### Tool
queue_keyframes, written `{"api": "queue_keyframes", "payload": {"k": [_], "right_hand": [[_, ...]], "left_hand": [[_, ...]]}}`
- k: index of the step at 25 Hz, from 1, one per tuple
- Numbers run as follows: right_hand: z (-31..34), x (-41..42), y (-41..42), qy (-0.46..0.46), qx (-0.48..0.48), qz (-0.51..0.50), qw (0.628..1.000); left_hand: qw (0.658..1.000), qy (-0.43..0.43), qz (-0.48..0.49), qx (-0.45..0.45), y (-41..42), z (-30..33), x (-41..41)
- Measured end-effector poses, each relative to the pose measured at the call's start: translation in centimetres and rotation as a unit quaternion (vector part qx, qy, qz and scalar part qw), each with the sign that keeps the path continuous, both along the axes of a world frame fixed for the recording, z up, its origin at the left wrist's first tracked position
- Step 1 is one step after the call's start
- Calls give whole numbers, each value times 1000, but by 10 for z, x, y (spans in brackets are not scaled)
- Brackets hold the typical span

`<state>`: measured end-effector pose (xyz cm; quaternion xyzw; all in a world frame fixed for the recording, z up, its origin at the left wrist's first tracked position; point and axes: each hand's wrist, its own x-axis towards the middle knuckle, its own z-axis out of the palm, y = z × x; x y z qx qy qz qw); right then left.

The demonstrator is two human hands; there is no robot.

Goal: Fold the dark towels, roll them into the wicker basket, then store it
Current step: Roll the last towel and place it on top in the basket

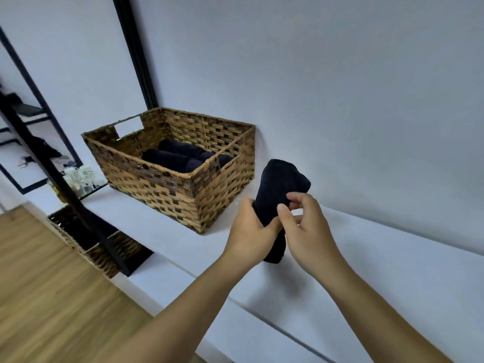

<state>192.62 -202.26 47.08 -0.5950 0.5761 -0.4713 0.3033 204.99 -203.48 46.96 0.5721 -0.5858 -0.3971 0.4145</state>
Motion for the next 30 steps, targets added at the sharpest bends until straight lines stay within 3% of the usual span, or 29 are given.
{"api": "queue_keyframes", "payload": {"k": [4, 11, 12, 14, 16, 18, 20, 22, 24, 26, 28, 30], "right_hand": [[34, -1, -8, -115, -3, 36, 993], [88, 12, -35, -264, 44, 162, 950], [94, 12, -41, -240, 38, 174, 954], [107, 15, -56, -149, 6, 196, 969], [121, 22, -68, -45, -27, 232, 971], [129, 35, -78, 40, -42, 283, 957], [133, 50, -85, 152, -63, 295, 941], [138, 62, -97, 294, -102, 233, 921], [144, 78, -113, 399, -131, 149, 895], [144, 105, -133, 445, -136, 106, 879], [143, 136, -160, 461, -127, 76, 875], [142, 164, -192, 457, -108, 39, 882]], "left_hand": [[992, 104, -45, -54, 0, 39, -6], [978, 70, -119, -156, -12, 73, 23], [975, 42, -119, -185, -13, 77, 35], [944, -123, -55, -300, -21, 91, 64], [848, -334, -3, -412, -30, 110, 91], [754, -484, -48, -441, -43, 130, 113], [717, -557, -90, -410, -66, 143, 136], [729, -577, -110, -351, -97, 154, 160], [769, -552, -149, -285, -128, 160, 184], [787, -532, -198, -244, -158, 161, 208], [779, -540, -213, -237, -196, 163, 235], [808, -508, -223, -195, -237, 167, 263]]}}
